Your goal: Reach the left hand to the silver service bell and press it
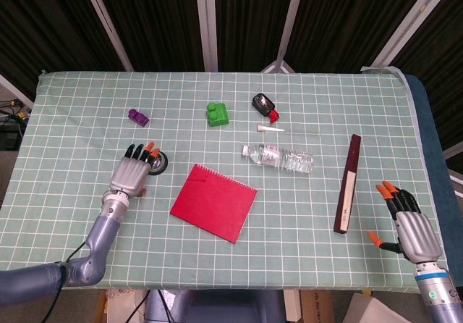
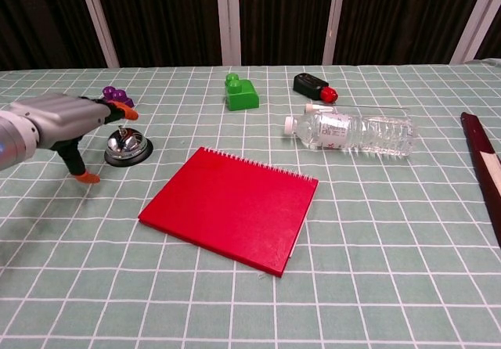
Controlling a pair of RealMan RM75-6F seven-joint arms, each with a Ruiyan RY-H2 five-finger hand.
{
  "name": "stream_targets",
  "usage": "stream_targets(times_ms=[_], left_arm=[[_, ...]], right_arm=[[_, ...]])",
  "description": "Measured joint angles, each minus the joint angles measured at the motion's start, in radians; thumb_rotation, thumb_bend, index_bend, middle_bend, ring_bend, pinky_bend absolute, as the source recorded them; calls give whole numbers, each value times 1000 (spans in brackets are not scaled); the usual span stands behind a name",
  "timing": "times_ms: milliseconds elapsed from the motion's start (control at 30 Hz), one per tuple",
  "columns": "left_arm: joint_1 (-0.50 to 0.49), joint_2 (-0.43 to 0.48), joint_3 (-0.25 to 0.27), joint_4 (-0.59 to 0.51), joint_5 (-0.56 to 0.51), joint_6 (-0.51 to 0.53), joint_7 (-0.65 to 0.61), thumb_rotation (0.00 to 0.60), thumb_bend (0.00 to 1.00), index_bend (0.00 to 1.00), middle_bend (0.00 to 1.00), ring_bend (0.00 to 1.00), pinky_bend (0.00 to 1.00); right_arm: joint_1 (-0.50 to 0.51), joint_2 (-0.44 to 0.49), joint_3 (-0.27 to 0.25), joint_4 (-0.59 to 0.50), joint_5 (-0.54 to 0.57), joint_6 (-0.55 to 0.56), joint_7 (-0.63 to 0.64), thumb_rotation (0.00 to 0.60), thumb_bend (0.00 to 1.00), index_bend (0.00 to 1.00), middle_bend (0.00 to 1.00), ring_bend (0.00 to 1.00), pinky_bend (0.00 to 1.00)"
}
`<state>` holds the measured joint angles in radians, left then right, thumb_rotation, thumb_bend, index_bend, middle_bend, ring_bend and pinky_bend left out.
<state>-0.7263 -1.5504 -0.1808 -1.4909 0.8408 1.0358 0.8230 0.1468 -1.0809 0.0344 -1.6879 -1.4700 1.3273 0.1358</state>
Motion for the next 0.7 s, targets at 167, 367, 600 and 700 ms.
stream_targets(times_ms=[167,367,600,700], left_arm=[[1,52,-38,-80,44,48,-52,600,423,0,0,0,0],[40,159,-28,-179,125,99,-100,600,530,0,0,0,0],[176,281,71,-288,266,213,-210,600,578,0,0,0,0],[256,325,142,-314,330,280,-249,600,611,0,0,0,0]], right_arm=[[-1,0,0,1,-1,2,1,600,289,0,0,0,0],[-1,-1,-1,2,-2,3,-3,600,289,0,0,0,0],[-1,-2,-2,2,-3,3,-15,600,289,0,0,0,0],[-1,-3,-2,2,-3,3,-21,600,288,0,0,0,0]])
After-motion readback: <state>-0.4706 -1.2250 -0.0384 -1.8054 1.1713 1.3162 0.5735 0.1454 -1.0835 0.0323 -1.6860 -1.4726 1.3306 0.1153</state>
